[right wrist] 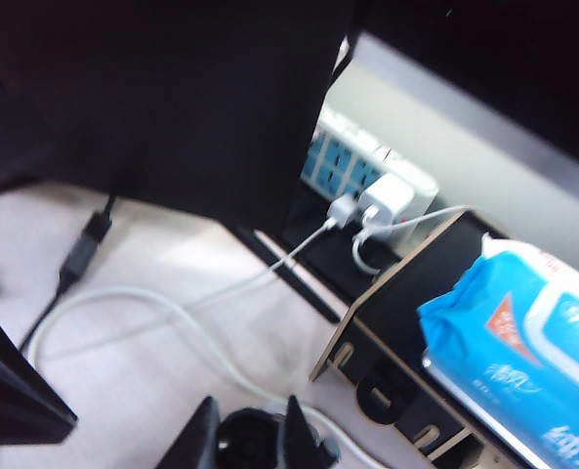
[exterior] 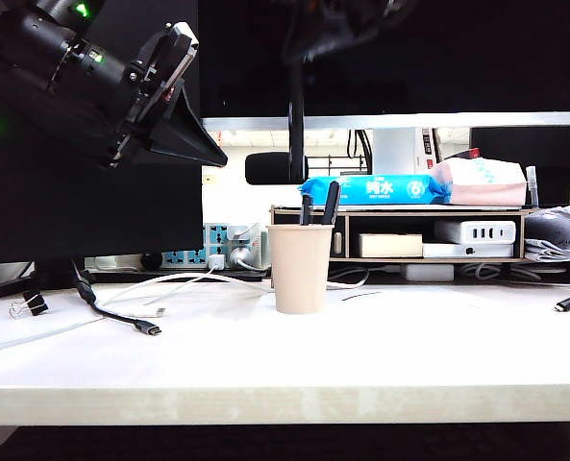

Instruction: Pick up the marker from the paper cup and put it on the table.

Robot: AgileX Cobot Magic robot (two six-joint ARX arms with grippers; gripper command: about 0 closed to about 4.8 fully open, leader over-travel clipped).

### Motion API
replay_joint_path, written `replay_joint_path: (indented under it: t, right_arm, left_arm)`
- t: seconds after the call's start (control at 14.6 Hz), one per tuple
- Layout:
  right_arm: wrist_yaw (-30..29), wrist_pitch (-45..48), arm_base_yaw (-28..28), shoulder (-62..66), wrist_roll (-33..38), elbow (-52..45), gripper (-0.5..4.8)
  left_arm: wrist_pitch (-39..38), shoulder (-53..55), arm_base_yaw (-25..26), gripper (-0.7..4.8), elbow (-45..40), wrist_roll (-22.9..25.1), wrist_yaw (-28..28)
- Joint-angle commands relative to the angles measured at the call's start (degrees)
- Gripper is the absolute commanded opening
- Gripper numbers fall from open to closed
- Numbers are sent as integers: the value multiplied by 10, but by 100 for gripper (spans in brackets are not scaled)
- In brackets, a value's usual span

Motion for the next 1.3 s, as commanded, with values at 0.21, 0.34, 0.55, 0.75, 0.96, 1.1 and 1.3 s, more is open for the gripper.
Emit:
replay_joint_path:
  t: [0.21,0.34,0.55,0.75,0.96,1.1,1.3]
  right_arm:
    - [30,-12,0,-25,6,2,8]
    - [57,-30,-2,-31,5,2,8]
    - [84,-50,-16,-40,6,1,8]
    - [96,-98,-43,-44,6,1,8]
    - [96,-145,-68,-43,6,0,8]
    - [98,-184,-79,-39,6,-1,8]
    - [108,-178,-79,-38,7,-56,8]
  left_arm:
    - [3,-1,-1,-5,2,0,4]
    - [1,-1,-1,-5,2,0,4]
    - [0,-1,-1,-5,2,0,4]
    - [0,-1,-1,-5,2,0,7]
    - [0,-1,-1,-5,2,0,15]
    - [0,-1,-1,-5,2,0,17]
    - [-2,-1,-1,-5,2,0,27]
